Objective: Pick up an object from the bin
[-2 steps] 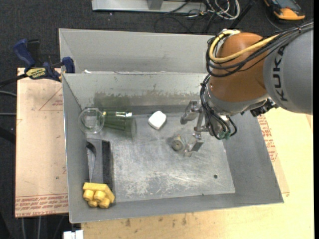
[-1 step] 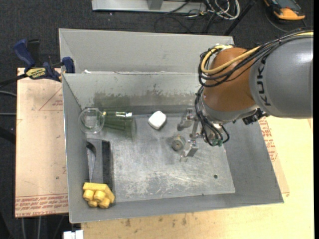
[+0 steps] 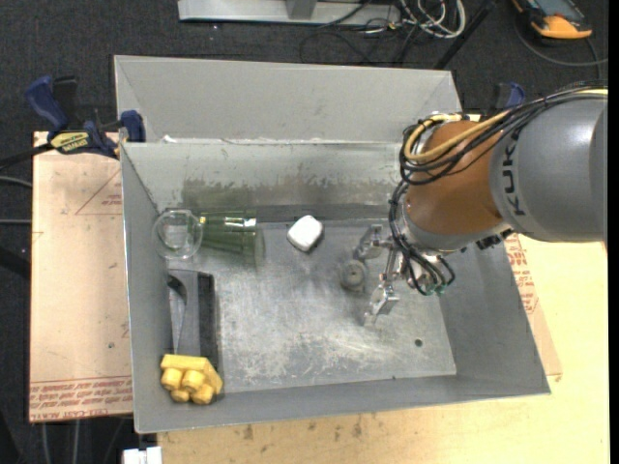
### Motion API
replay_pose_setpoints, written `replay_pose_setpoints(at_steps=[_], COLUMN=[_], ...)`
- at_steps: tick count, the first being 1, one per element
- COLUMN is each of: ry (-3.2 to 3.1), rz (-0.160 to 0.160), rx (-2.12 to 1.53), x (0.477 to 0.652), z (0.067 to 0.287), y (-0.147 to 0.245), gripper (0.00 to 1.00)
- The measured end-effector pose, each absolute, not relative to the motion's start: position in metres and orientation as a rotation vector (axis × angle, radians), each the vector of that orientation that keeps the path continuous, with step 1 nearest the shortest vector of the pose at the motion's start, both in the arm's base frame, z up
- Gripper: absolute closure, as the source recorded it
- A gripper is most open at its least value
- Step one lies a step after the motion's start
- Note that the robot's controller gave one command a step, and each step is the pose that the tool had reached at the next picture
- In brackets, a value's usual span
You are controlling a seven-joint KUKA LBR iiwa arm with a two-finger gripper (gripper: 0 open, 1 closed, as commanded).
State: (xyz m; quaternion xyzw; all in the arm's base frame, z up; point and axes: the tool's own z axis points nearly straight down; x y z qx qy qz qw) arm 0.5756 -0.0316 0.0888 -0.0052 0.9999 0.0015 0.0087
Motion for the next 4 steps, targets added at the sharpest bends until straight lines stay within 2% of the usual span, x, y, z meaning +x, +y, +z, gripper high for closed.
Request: replay_pose_setpoints(at_steps=[1,2,4], ry=[3.141,3.113,3.128], rz=[-0.004,-0.001,-0.004], rx=[-0.116,-0.113,-0.066], x=[0.5912,0.5964,0.5989], z=[0.0771,0.0779,0.078], y=[-0.027,-0.0252,-0.0218], gripper=[1.0,0.0,0.0])
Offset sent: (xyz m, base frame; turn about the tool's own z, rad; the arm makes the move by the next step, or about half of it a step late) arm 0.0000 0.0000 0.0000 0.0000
